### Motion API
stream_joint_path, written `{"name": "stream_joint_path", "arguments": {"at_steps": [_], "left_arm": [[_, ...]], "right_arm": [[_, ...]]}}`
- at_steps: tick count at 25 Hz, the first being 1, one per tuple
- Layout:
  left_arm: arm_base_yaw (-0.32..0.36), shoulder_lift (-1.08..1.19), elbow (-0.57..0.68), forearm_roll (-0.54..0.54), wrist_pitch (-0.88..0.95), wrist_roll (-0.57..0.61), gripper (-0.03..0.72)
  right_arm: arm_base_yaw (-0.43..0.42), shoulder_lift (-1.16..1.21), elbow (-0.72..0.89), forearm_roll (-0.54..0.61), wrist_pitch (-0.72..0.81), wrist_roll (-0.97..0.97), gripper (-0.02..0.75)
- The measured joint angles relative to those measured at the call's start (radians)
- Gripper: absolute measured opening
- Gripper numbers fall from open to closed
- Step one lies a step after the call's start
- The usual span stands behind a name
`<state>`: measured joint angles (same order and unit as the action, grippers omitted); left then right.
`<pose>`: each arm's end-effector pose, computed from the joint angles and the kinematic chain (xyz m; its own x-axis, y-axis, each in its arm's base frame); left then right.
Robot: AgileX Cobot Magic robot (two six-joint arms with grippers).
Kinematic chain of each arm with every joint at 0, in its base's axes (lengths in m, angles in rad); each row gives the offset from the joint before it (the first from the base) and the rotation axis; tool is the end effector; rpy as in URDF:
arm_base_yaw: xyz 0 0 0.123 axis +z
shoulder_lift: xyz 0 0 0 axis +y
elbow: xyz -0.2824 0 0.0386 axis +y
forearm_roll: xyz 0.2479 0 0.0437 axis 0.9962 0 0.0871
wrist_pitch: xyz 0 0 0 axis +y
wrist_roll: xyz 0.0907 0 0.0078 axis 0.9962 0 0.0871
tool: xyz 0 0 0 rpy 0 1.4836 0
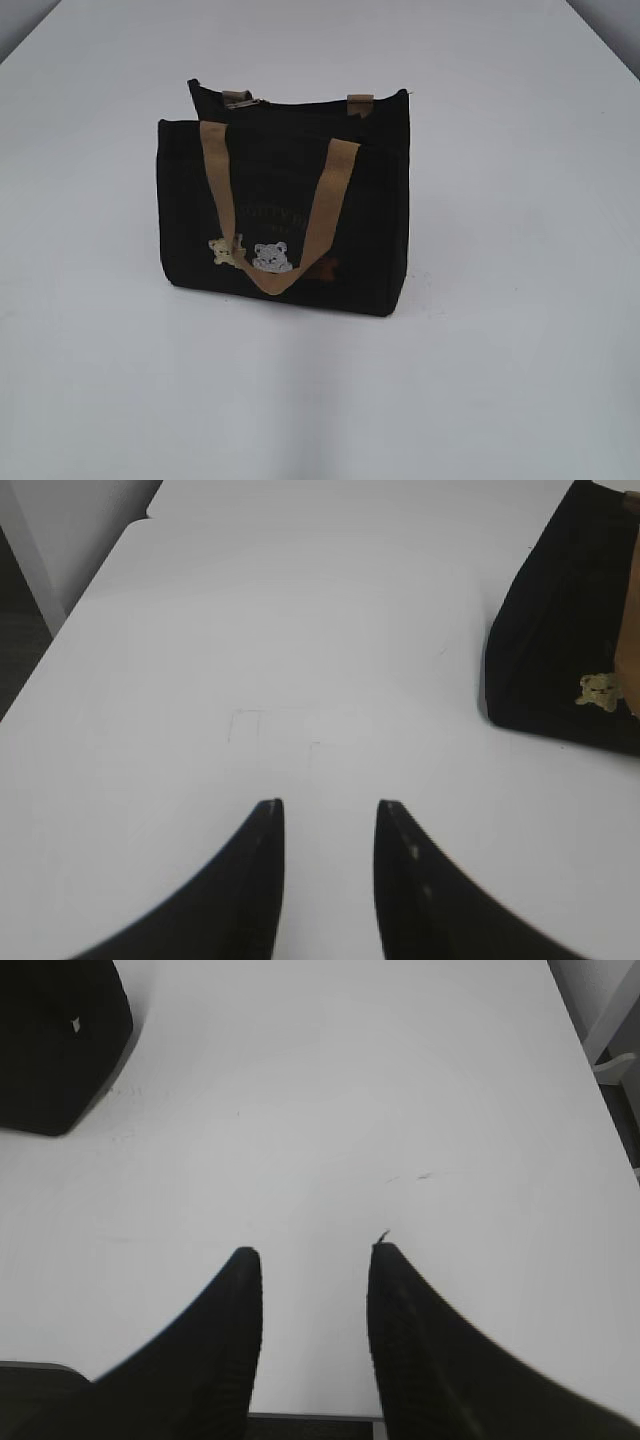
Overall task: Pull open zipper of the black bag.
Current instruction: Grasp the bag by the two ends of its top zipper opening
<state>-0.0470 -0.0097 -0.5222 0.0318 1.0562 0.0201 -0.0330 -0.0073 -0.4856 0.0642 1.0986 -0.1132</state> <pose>-0.0087 0.0029 0.2836 -0.4216 0.0556 -0.9051 0.0370 0.9983 0.0441 -0.0059 0.0054 0.2703 -0.4914 -0.0676 -0.8683 -0.0581 0.9973 -0.0447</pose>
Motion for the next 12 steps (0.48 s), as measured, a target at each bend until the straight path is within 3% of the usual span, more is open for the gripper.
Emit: {"name": "stream_joint_path", "arguments": {"at_steps": [12], "left_arm": [[0.0,0.0,0.0,0.0,0.0,0.0,0.236]], "right_arm": [[0.0,0.0,0.0,0.0,0.0,0.0,0.286]]}}
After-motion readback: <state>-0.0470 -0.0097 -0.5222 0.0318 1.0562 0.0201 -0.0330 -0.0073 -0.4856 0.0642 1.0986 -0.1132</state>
